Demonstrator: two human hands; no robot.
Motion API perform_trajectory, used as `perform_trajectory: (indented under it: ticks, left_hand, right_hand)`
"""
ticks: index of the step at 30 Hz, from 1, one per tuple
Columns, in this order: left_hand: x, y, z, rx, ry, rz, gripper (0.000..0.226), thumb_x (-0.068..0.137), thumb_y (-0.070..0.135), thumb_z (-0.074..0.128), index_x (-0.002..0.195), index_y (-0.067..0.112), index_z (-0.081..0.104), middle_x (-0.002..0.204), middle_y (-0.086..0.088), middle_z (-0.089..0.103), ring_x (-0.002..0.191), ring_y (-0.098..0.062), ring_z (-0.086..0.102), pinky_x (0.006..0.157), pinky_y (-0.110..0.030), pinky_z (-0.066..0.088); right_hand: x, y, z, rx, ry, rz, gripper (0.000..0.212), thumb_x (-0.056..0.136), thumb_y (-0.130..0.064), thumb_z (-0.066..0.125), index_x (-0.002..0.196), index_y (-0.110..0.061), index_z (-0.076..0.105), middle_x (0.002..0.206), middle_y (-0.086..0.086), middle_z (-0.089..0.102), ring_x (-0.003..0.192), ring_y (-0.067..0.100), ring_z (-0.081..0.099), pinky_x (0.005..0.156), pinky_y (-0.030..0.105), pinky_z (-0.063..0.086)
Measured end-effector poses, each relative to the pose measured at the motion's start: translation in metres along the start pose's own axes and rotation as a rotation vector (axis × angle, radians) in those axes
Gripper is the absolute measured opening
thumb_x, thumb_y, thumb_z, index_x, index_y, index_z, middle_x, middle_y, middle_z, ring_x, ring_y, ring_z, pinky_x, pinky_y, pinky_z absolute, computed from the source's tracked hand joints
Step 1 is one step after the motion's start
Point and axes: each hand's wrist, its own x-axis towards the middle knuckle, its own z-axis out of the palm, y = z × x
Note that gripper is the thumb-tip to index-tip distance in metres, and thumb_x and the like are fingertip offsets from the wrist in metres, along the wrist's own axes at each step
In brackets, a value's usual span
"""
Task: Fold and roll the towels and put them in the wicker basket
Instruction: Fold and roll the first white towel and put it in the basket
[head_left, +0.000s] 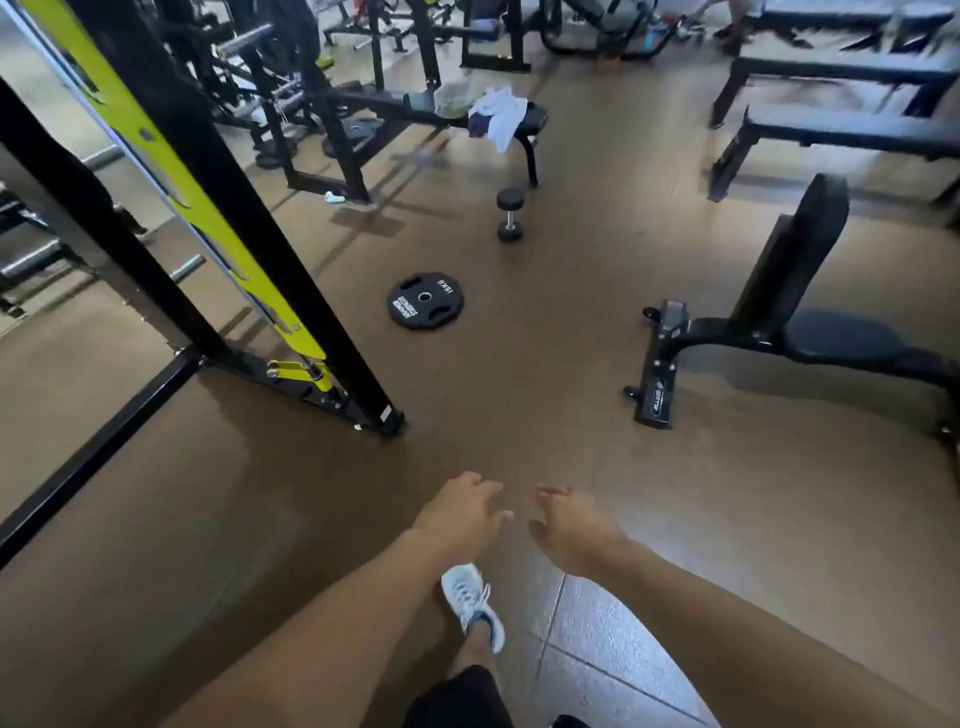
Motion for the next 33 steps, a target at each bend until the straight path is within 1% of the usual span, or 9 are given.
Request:
perform_trajectory:
  ticks: [4, 7, 11, 16, 20, 22, 25, 28, 33]
  left_hand:
    - [0.087, -0.015, -0.038, 0.015, -0.016, 0.002, 0.058, 0.101, 0.049, 0.050, 0.151, 0.020, 0.044, 0.159, -0.010, 0.035, 0.146, -0.029, 0.034, 0.119, -0.038, 0.030]
    - [0.158, -0.027, -0.077, 0.034, -0.043, -0.013, 0.058, 0.101, 0.050, 0.048, 0.152, 0.023, 0.042, 0.160, -0.008, 0.033, 0.146, -0.029, 0.033, 0.116, -0.043, 0.035]
    - [0.240, -0.037, -0.148, 0.090, -0.119, 0.004, 0.060, 0.102, 0.050, 0.045, 0.154, 0.022, 0.037, 0.159, -0.007, 0.032, 0.145, -0.030, 0.033, 0.115, -0.048, 0.037]
    - [0.335, -0.032, -0.216, 0.110, -0.099, 0.023, 0.060, 0.102, 0.050, 0.045, 0.155, 0.023, 0.035, 0.160, -0.006, 0.031, 0.147, -0.029, 0.030, 0.117, -0.047, 0.034]
    - [0.422, -0.027, -0.249, 0.123, -0.100, 0.000, 0.057, 0.102, 0.050, 0.044, 0.152, 0.025, 0.039, 0.158, -0.004, 0.034, 0.147, -0.028, 0.029, 0.116, -0.052, 0.033]
    - [0.470, -0.025, -0.266, 0.135, -0.085, -0.011, 0.053, 0.103, 0.049, 0.041, 0.149, 0.025, 0.043, 0.157, -0.005, 0.036, 0.148, -0.026, 0.027, 0.116, -0.058, 0.031]
    - [0.535, -0.017, -0.304, 0.147, -0.079, -0.044, 0.048, 0.106, 0.046, 0.034, 0.149, 0.026, 0.046, 0.157, -0.005, 0.034, 0.151, -0.026, 0.021, 0.115, -0.067, 0.026]
    - [0.590, -0.005, -0.346, 0.156, -0.078, -0.060, 0.046, 0.108, 0.043, 0.031, 0.150, 0.028, 0.044, 0.159, -0.005, 0.030, 0.154, -0.027, 0.013, 0.114, -0.071, 0.021]
    - [0.674, 0.005, -0.404, 0.160, -0.089, -0.067, 0.050, 0.108, 0.044, 0.034, 0.155, 0.030, 0.033, 0.166, -0.006, 0.017, 0.156, -0.029, 0.004, 0.116, -0.070, 0.019]
  right_hand:
    - [0.070, 0.015, -0.045, 0.011, -0.002, 0.043, 0.049, 0.096, -0.033, 0.050, 0.144, -0.023, 0.053, 0.154, 0.007, 0.048, 0.139, 0.030, 0.047, 0.114, 0.042, 0.040]
    - [0.126, 0.021, -0.089, -0.033, -0.023, 0.063, 0.045, 0.101, -0.029, 0.049, 0.143, -0.015, 0.052, 0.152, 0.010, 0.049, 0.138, 0.029, 0.046, 0.112, 0.034, 0.034]
    - [0.196, 0.032, -0.149, 0.001, -0.036, 0.125, 0.042, 0.101, -0.026, 0.049, 0.140, -0.010, 0.054, 0.150, 0.012, 0.050, 0.134, 0.030, 0.049, 0.110, 0.034, 0.037]
    - [0.281, 0.053, -0.214, 0.044, 0.020, 0.050, 0.050, 0.104, -0.027, 0.047, 0.153, -0.020, 0.043, 0.161, 0.003, 0.039, 0.148, 0.020, 0.035, 0.117, 0.030, 0.028]
    - [0.368, 0.085, -0.260, 0.034, 0.007, -0.009, 0.042, 0.106, -0.028, 0.042, 0.146, -0.019, 0.051, 0.158, 0.000, 0.044, 0.149, 0.011, 0.032, 0.115, 0.027, 0.028]
    - [0.413, 0.104, -0.284, 0.032, 0.030, -0.014, 0.039, 0.107, -0.029, 0.040, 0.142, -0.017, 0.054, 0.156, -0.003, 0.047, 0.148, 0.009, 0.034, 0.115, 0.027, 0.028]
    - [0.477, 0.135, -0.332, 0.007, 0.037, -0.024, 0.040, 0.107, -0.028, 0.039, 0.142, -0.014, 0.054, 0.157, -0.001, 0.046, 0.145, 0.015, 0.040, 0.114, 0.029, 0.031]
    - [0.533, 0.159, -0.385, -0.026, 0.014, -0.056, 0.043, 0.109, -0.026, 0.036, 0.148, -0.013, 0.048, 0.161, 0.002, 0.039, 0.148, 0.017, 0.036, 0.117, 0.028, 0.026]
    - [0.628, 0.184, -0.456, -0.058, -0.006, -0.011, 0.048, 0.105, -0.032, 0.039, 0.153, -0.026, 0.042, 0.165, 0.001, 0.031, 0.148, 0.027, 0.035, 0.120, 0.043, 0.031]
